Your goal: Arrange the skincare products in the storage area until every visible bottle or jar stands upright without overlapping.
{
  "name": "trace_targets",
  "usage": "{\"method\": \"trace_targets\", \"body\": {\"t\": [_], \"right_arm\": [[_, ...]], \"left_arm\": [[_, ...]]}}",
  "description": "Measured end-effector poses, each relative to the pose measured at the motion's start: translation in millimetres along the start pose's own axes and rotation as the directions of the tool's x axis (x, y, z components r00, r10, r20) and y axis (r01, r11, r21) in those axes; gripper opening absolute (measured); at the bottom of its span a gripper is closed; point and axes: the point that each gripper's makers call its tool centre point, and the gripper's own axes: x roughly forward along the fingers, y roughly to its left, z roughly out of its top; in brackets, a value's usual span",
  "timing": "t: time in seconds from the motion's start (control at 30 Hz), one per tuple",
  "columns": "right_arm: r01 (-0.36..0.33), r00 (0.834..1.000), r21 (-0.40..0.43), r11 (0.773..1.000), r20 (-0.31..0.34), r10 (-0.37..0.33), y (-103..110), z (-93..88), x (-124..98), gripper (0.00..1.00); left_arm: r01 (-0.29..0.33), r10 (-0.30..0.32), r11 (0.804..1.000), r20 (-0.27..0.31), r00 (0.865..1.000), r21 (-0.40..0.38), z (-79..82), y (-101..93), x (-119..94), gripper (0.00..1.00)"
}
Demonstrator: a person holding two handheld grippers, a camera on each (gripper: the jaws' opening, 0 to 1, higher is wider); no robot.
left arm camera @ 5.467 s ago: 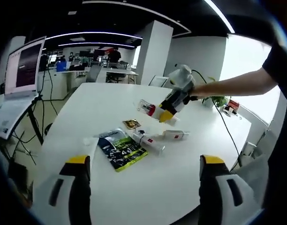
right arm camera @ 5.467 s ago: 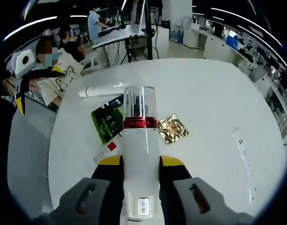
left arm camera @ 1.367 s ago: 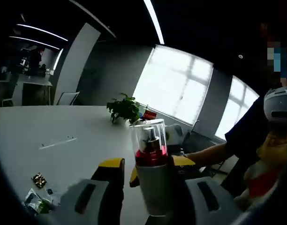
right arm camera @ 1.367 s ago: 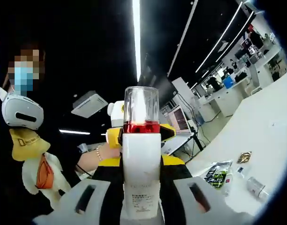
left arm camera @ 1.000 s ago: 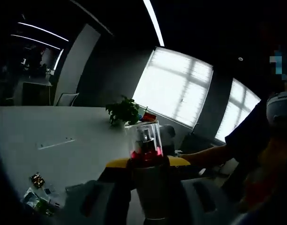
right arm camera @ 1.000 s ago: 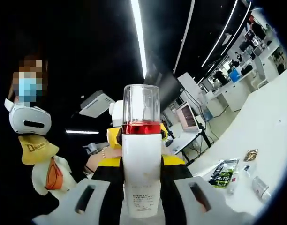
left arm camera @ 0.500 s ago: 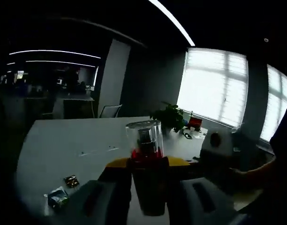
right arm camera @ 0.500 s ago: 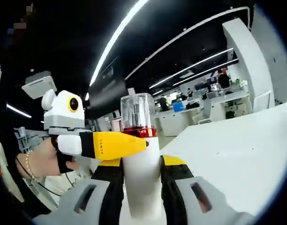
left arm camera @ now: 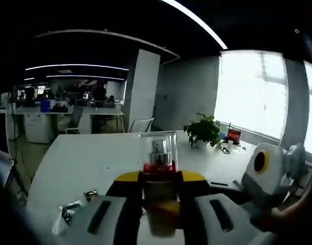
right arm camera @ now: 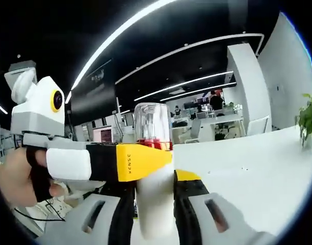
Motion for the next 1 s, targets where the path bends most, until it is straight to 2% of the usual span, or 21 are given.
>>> {"method": "trace_targets", "body": {"t": [0.07,0.13,0.17,0.2,0.23,0.33,0.37,0.4,0.43,0.47,0.53,0.57,0.6,0.63,0.67,0.7,0.77,0.8,0.9,0.97,1.0], "right_arm": [[-0.033,0.999,0.019,0.999,-0.021,0.033,-2,-2.5,-1,0.26],[-0.071,0.997,0.029,0.997,-0.028,0.072,-2,-4.1,-3,0.26],[-0.102,0.994,0.051,0.993,-0.034,0.103,0,-6.0,-4,0.26],[-0.158,0.986,0.06,0.986,-0.033,0.161,4,-6.6,-7,0.26],[-0.172,0.984,0.069,0.983,-0.037,0.175,4,-7.9,-9,0.25],[-0.295,0.953,0.135,0.946,-0.028,0.301,14,-8.8,-16,0.25],[-0.329,0.943,0.126,0.936,-0.017,0.333,15,-7.5,-19,0.25],[-0.369,0.928,0.127,0.921,-0.014,0.373,18,-7.2,-21,0.26],[-0.41,0.91,0.128,0.903,-0.011,0.415,21,-6.6,-24,0.26],[-0.432,0.899,0.139,0.891,-0.011,0.437,22,-6.8,-26,0.26],[-0.493,0.867,0.134,0.86,-0.007,0.498,27,-6.7,-31,0.26],[-0.506,0.859,0.134,0.852,-0.007,0.512,28,-6.7,-32,0.26],[-0.541,0.837,0.139,0.83,-0.004,0.547,32,-6.1,-35,0.26],[-0.561,0.825,0.139,0.816,0.009,0.566,32,-5.2,-37,0.26],[-0.569,0.82,0.138,0.811,0.015,0.573,32,-5.4,-37,0.26],[-0.594,0.802,0.131,0.794,0.012,0.598,34,-7.5,-38,0.26],[-0.614,0.786,0.127,0.779,0.008,0.618,35,-10.8,-39,0.26],[-0.634,0.771,0.118,0.764,0.014,0.637,37,-12.2,-40,0.26],[-0.664,0.745,0.12,0.738,0.027,0.666,40,-16.1,-41,0.26],[-0.666,0.744,0.115,0.737,0.03,0.668,40,-16.9,-41,0.26],[-0.677,0.734,0.096,0.729,0.031,0.678,41,-17.8,-41,0.26]], "left_arm": [[0.021,-0.021,0.998,0.0,1.0,0.052,-0.7,-3.1,0,0.26],[0.065,-0.065,0.996,-0.001,0.998,0.061,-1.1,-6.7,-2,0.26],[0.077,-0.077,0.995,-0.003,0.997,0.059,-1.0,-7.1,-2,0.27],[0.128,-0.128,0.992,-0.01,0.992,0.021,-2.0,-11.1,-2,0.27],[0.166,-0.166,0.986,-0.032,0.986,0.005,-5.3,-13.6,-1,0.28],[0.268,-0.267,0.963,-0.053,0.962,0.021,-4.5,-16.5,-4,0.32],[0.283,-0.282,0.959,-0.058,0.958,0.014,-4.8,-17.3,-5,0.32],[0.375,-0.378,0.925,-0.068,0.923,-0.052,-5.1,-25.2,-8,0.33],[0.418,-0.423,0.906,-0.081,0.902,-0.071,-6.6,-29.0,-10,0.34],[0.459,-0.463,0.886,-0.083,0.883,-0.06,-5.2,-29.3,-11,0.34],[0.506,-0.51,0.86,-0.102,0.854,-0.063,-5.8,-33.3,-14,0.34],[0.517,-0.52,0.854,-0.104,0.848,-0.06,-5.6,-34.4,-15,0.34],[0.554,-0.558,0.83,-0.108,0.823,-0.064,-4.8,-37.7,-17,0.33],[0.572,-0.575,0.818,-0.112,0.811,-0.063,-4.2,-36.9,-18,0.33],[0.573,-0.577,0.817,-0.118,0.808,-0.066,-4.7,-37.7,-18,0.32],[0.585,-0.588,0.809,-0.141,0.797,-0.061,-7.2,-39.3,-19,0.32],[0.597,-0.593,0.801,-0.166,0.788,-0.03,-10.7,-41.8,-21,0.31],[0.605,-0.599,0.796,-0.175,0.781,-0.022,-12.2,-41.9,-22,0.31],[0.611,-0.602,0.792,-0.188,0.776,-0.013,-14.7,-38.7,-21,0.3],[0.618,-0.608,0.786,-0.193,0.77,-0.008,-16.2,-36.8,-22,0.29],[0.622,-0.608,0.783,-0.202,0.768,0.01,-18.0,-36.6,-22,0.29]]}}
